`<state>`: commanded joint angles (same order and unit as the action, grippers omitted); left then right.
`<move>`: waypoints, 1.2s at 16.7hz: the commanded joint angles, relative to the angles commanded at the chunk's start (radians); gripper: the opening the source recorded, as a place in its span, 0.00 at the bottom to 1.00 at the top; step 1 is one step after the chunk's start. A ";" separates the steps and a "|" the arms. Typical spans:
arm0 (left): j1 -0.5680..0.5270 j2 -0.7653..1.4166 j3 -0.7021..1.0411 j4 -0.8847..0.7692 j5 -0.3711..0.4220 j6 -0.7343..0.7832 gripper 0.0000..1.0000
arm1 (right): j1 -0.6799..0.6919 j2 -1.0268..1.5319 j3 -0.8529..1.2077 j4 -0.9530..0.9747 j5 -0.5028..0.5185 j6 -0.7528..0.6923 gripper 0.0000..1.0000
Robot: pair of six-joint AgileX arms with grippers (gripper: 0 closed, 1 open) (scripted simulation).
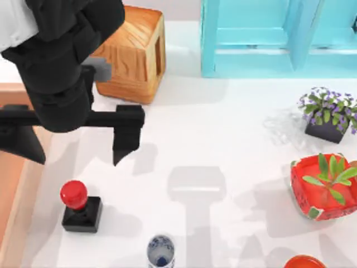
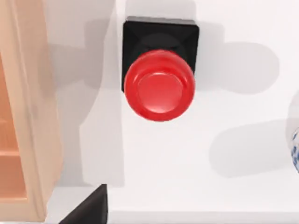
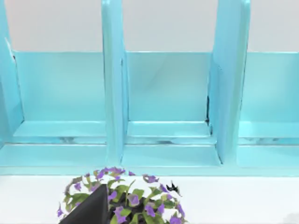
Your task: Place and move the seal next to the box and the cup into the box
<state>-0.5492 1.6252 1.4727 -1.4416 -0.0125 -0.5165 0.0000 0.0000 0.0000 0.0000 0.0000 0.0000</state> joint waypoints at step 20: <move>-0.448 0.126 -0.241 0.389 0.014 -0.457 1.00 | 0.000 0.000 0.000 0.000 0.000 0.000 1.00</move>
<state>-0.9969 1.7516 1.2318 -1.0529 0.0011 -0.9737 0.0000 0.0000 0.0000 0.0000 0.0000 0.0000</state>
